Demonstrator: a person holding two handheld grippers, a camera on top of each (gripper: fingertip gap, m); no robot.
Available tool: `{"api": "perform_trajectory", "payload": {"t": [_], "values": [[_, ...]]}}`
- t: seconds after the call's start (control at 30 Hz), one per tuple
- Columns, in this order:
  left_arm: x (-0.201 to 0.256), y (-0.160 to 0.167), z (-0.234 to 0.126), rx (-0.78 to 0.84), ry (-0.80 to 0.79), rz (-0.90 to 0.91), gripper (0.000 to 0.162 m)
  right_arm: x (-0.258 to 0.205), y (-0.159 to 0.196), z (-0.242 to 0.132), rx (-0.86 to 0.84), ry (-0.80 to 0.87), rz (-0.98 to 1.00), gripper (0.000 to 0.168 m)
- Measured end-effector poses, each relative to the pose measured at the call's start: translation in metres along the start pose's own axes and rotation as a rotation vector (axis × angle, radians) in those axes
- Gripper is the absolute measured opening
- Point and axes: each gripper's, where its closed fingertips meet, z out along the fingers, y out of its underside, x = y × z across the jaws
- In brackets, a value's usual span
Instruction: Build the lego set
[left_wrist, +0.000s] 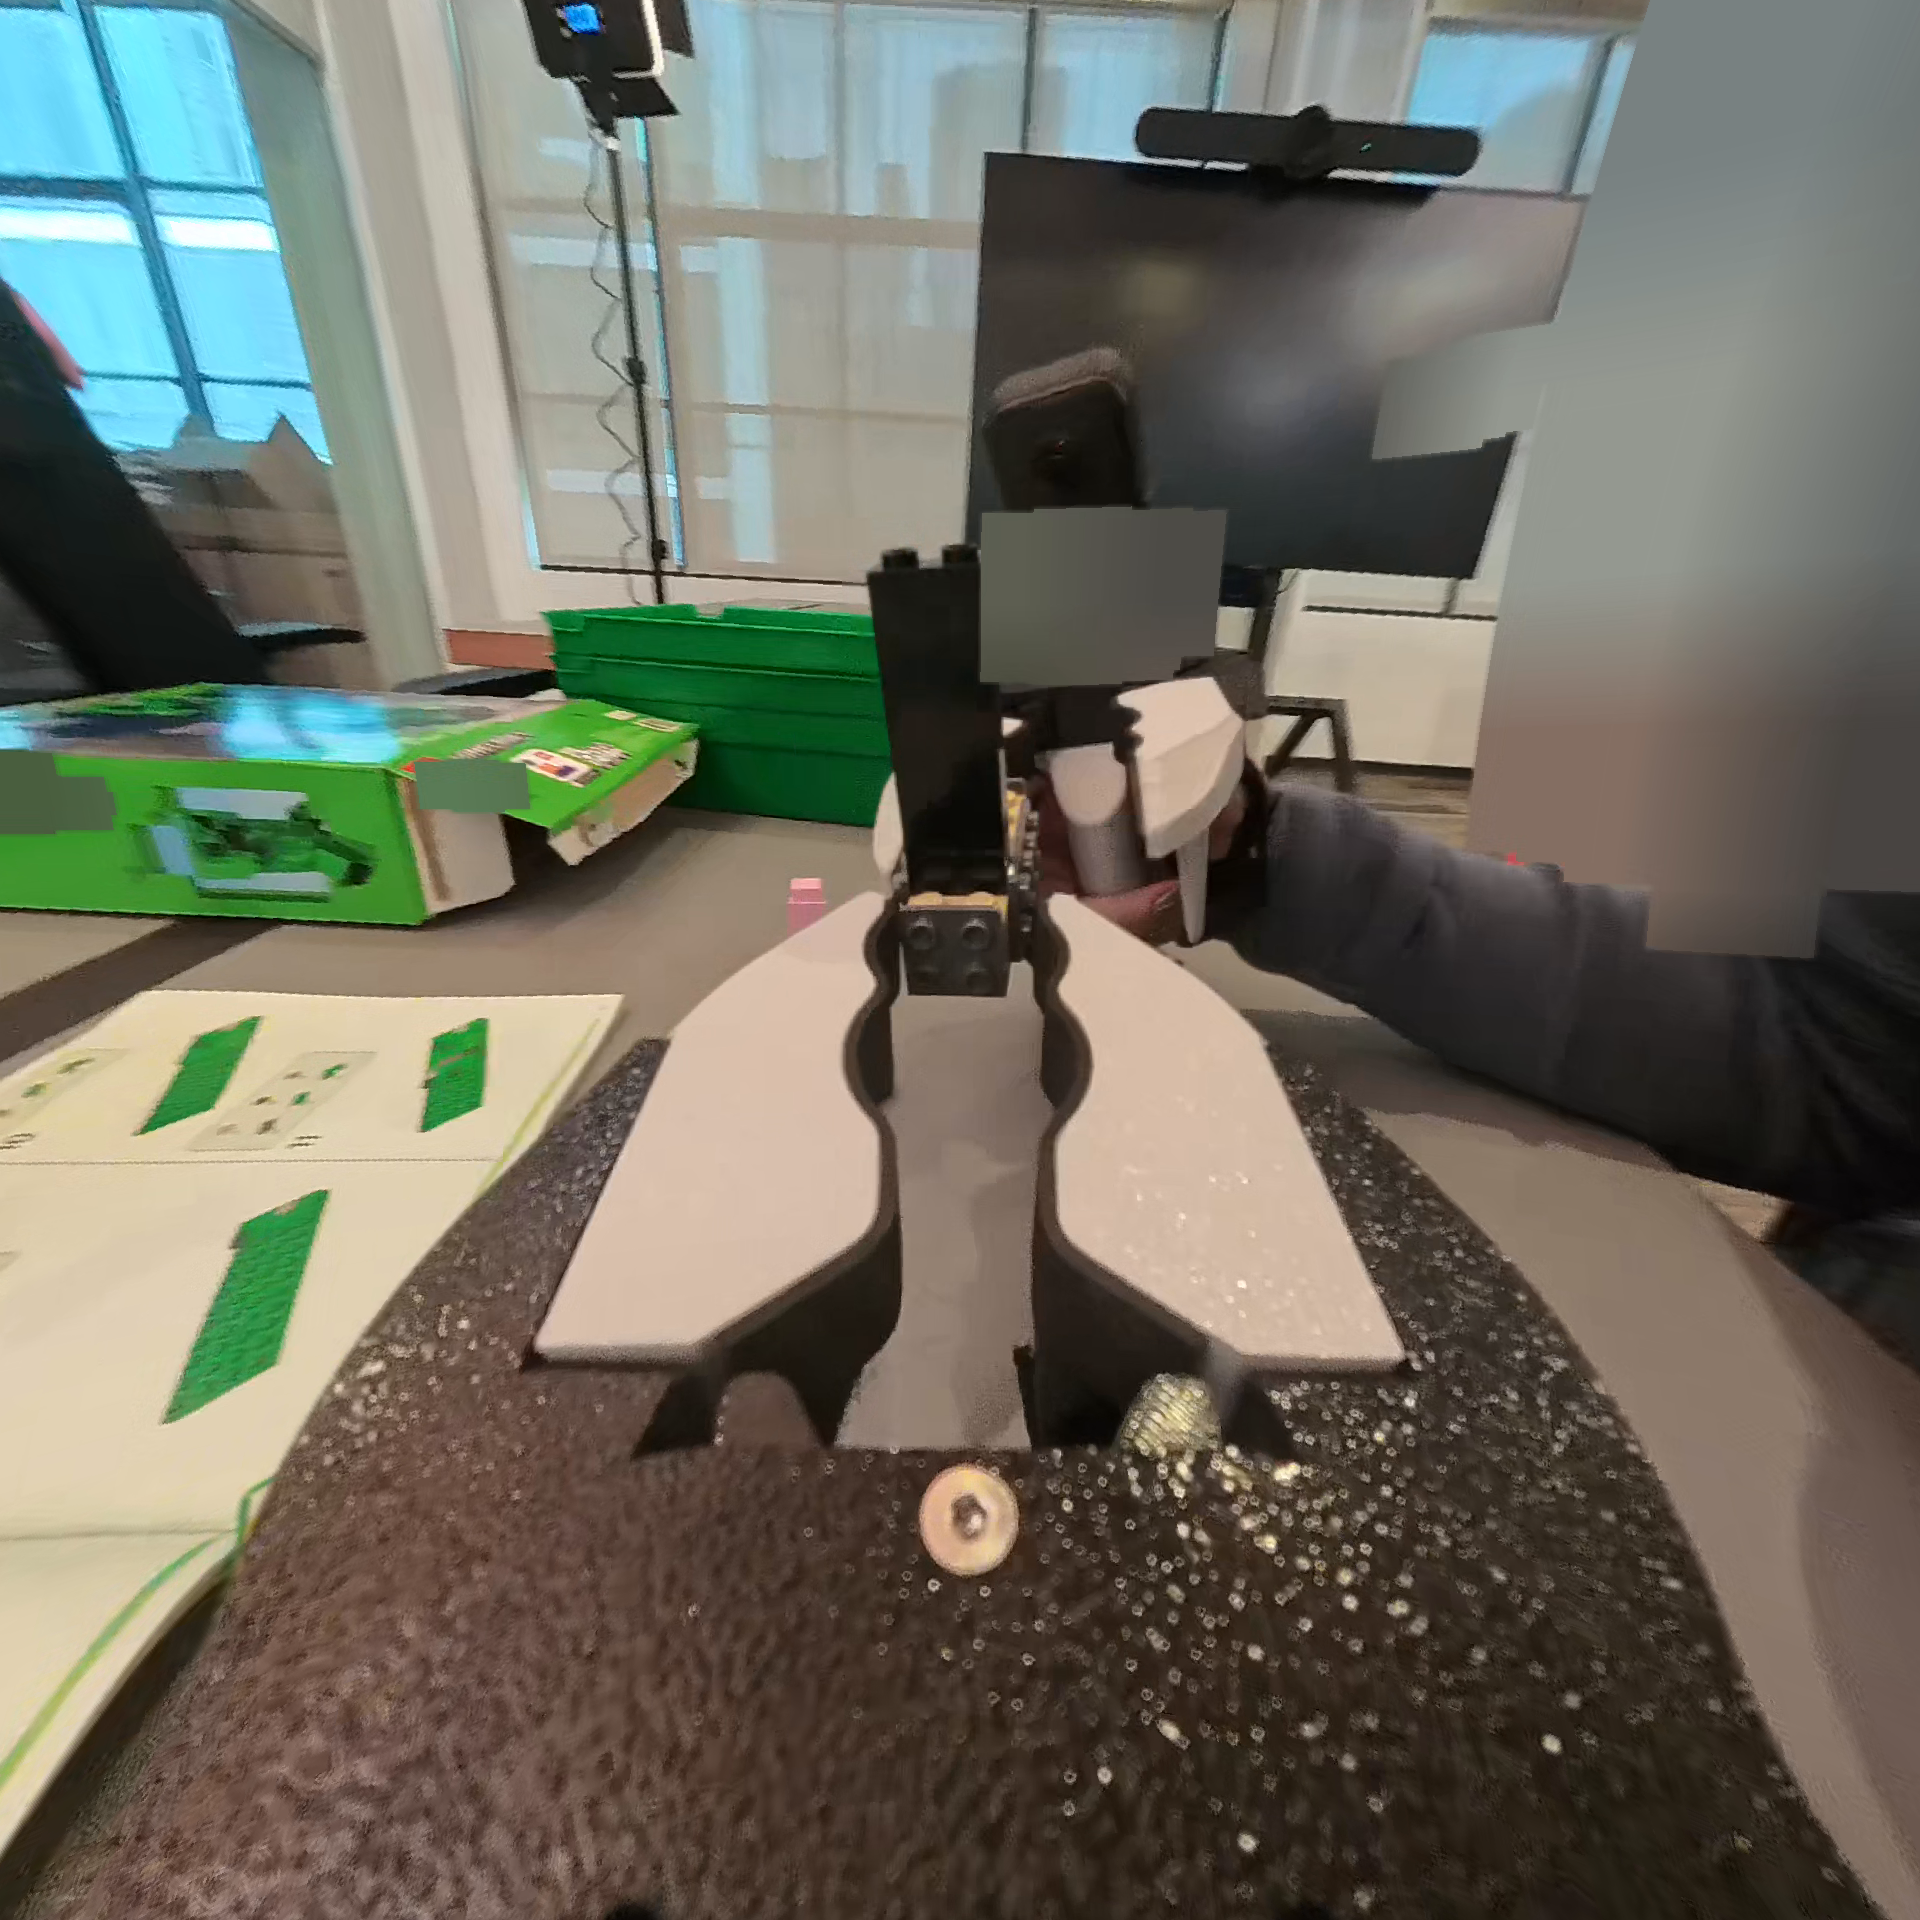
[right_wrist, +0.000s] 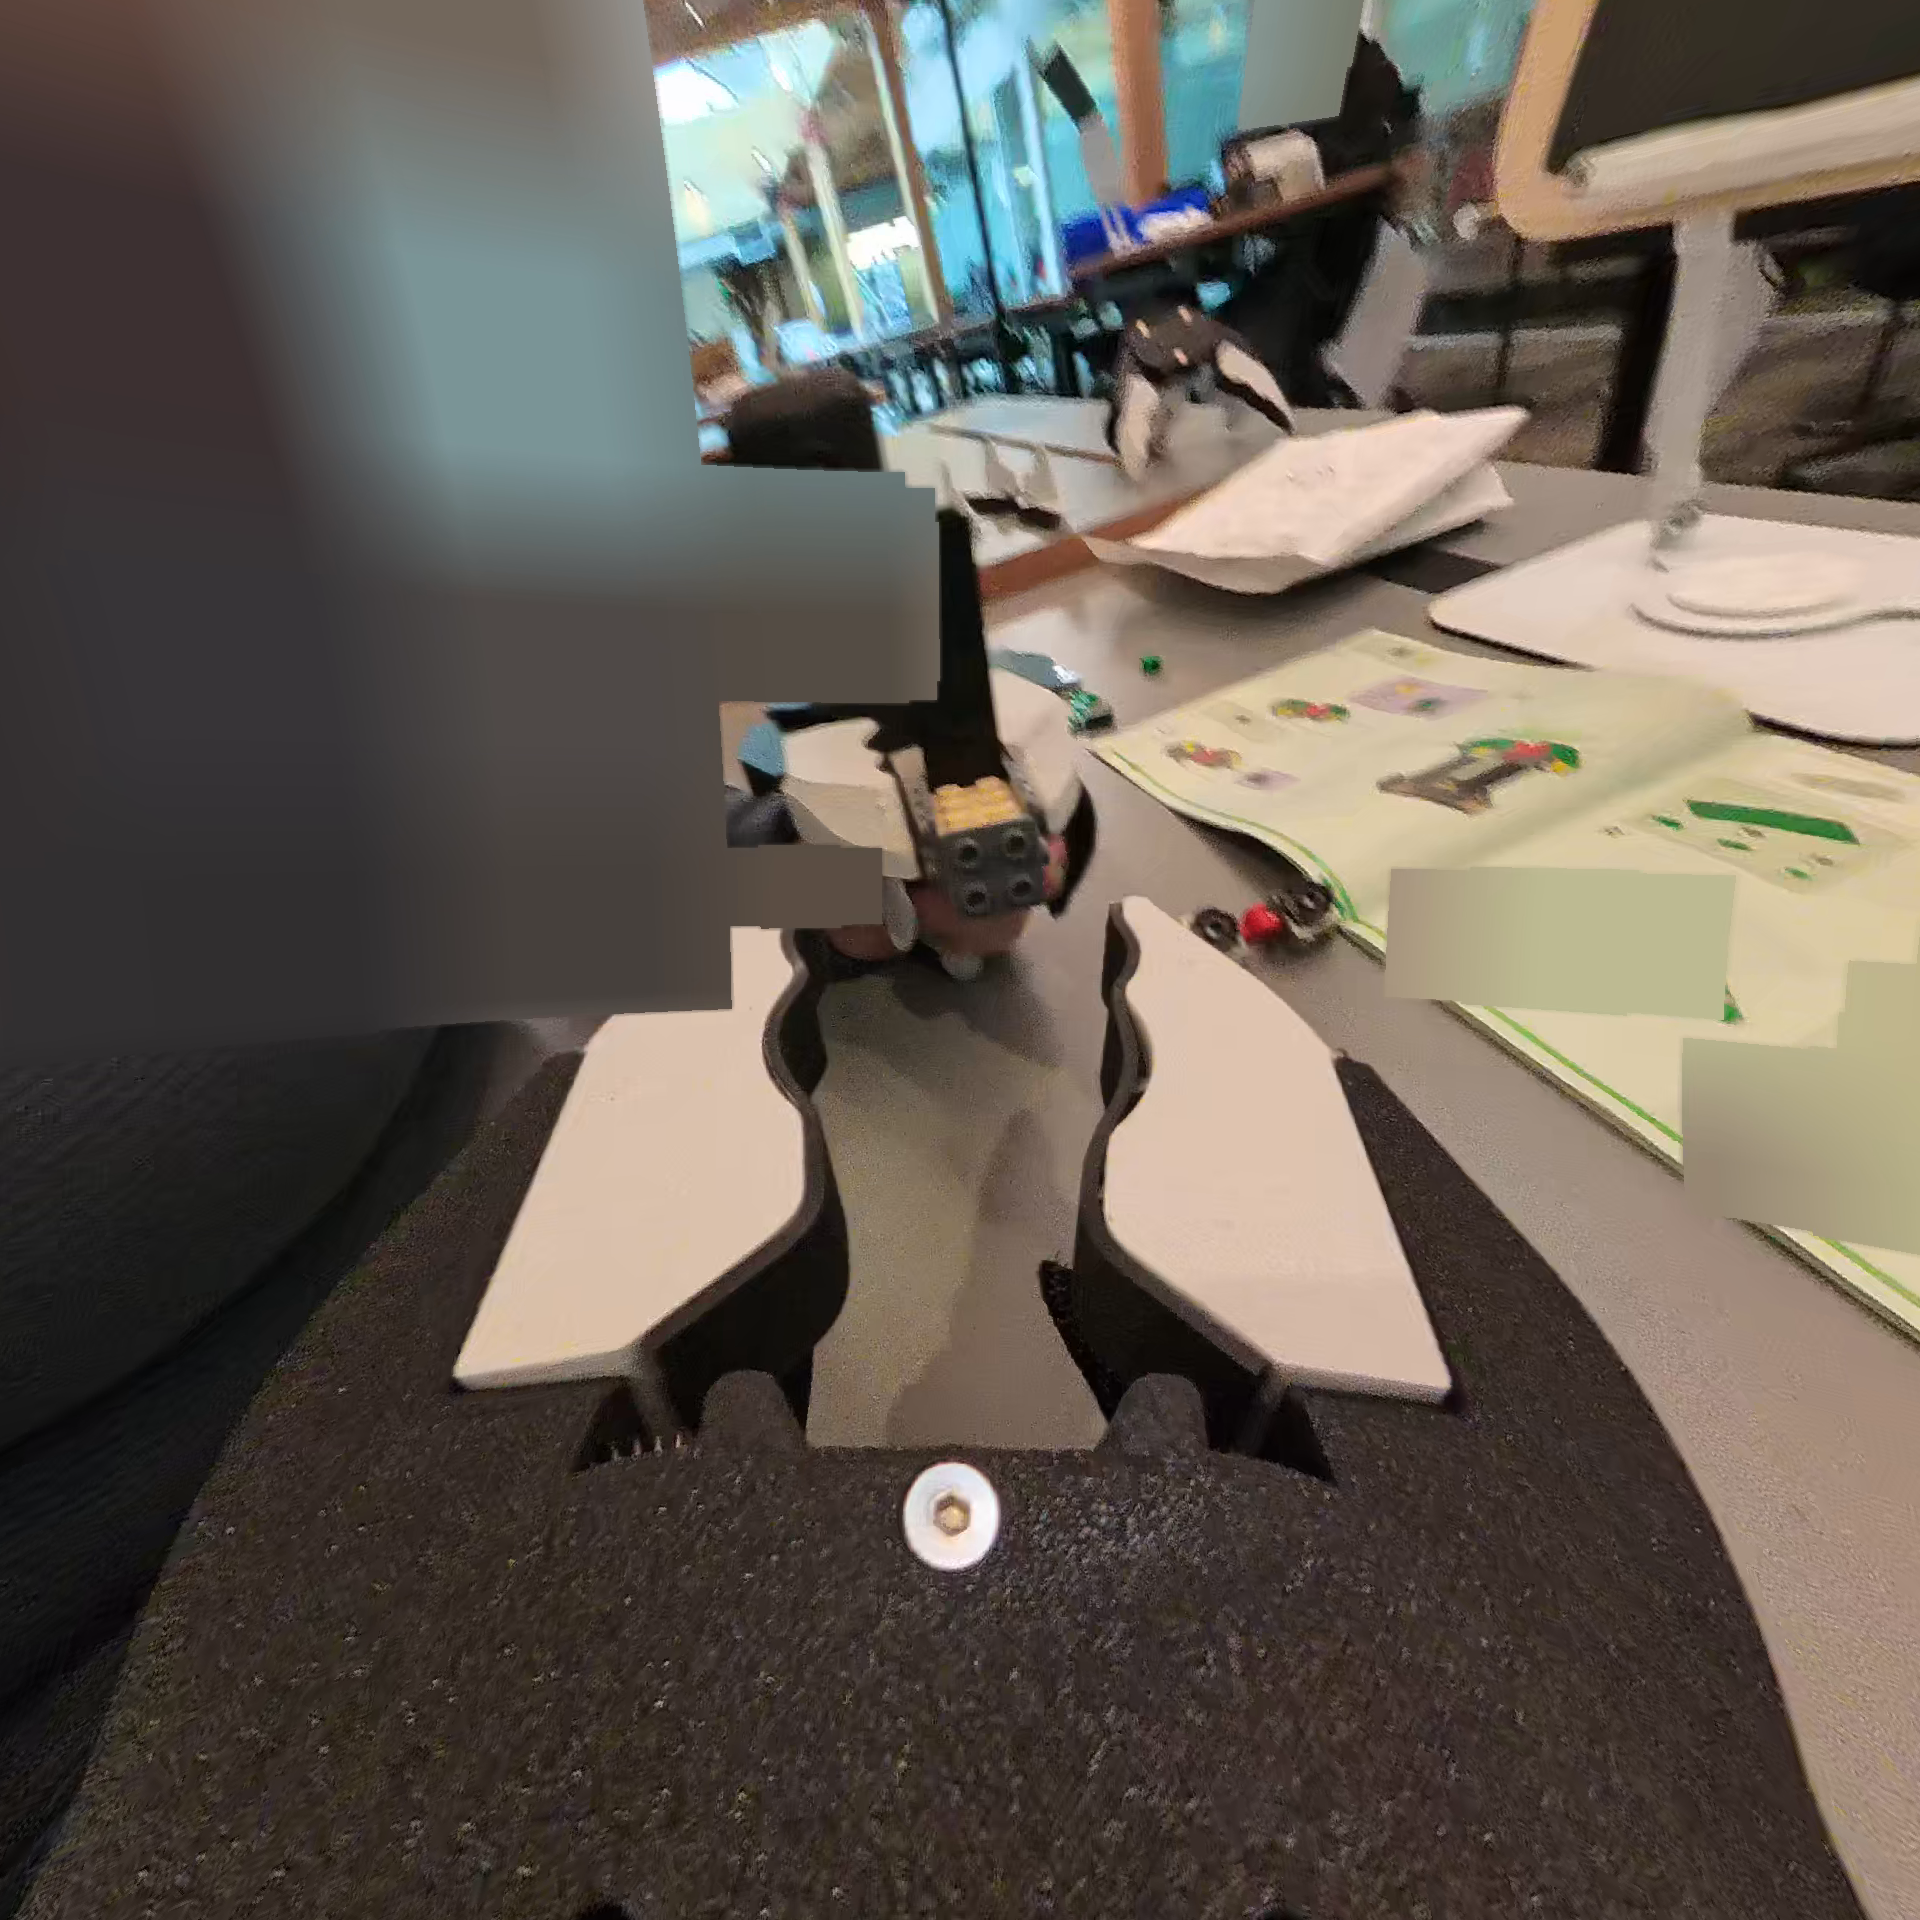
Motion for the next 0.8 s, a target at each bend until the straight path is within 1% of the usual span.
{"api": "perform_trajectory", "payload": {"t": [0.07, 0.13, 0.2, 0.3, 0.4, 0.53, 0.67, 0.7, 0.73, 0.77, 0.8], "values": [[0.001, 0.001, 0.000, -0.006, 0.030, -0.032, 0.024, -0.001, -0.003, 0.002, 0.026, 0.011, -0.037, 0.049], [0.003, 0.002, 0.000, -0.020, 0.050, -0.047, 0.024, 0.001, -0.001, 0.003, 0.002, 0.051, -0.093, 0.044], [0.004, 0.004, 0.001, -0.034, 0.062, -0.052, 0.024, 0.001, -0.002, 0.005, 0.014, 0.066, -0.109, 0.037], [0.006, 0.006, 0.003, -0.051, 0.074, -0.046, 0.024, 0.001, 0.001, 0.006, 0.007, 0.052, -0.088, 0.032], [0.008, 0.008, 0.004, -0.065, 0.079, -0.037, 0.024, -0.004, 0.003, 0.009, 0.012, 0.005, -0.062, 0.037], [0.009, 0.009, 0.004, -0.073, 0.089, -0.034, 0.024, -0.001, 0.005, 0.009, 0.000, 0.034, -0.073, 0.023], [0.006, 0.009, 0.005, -0.071, 0.074, -0.041, 0.025, 0.002, 0.005, 0.010, 0.018, 0.027, -0.028, 0.023], [0.003, 0.009, 0.004, -0.066, 0.047, -0.042, 0.027, 0.003, 0.005, 0.010, 0.025, 0.021, -0.006, 0.023], [-0.003, 0.008, 0.004, -0.059, 0.005, -0.039, 0.035, 0.005, 0.004, 0.010, 0.036, 0.017, 0.020, 0.023], [-0.007, 0.007, 0.004, -0.050, -0.031, -0.027, 0.051, 0.008, 0.004, 0.010, 0.047, 0.022, 0.050, 0.023], [-0.008, 0.006, 0.003, -0.042, -0.052, 0.000, 0.060, 0.010, 0.004, 0.010, 0.056, 0.024, 0.083, 0.023]]}}
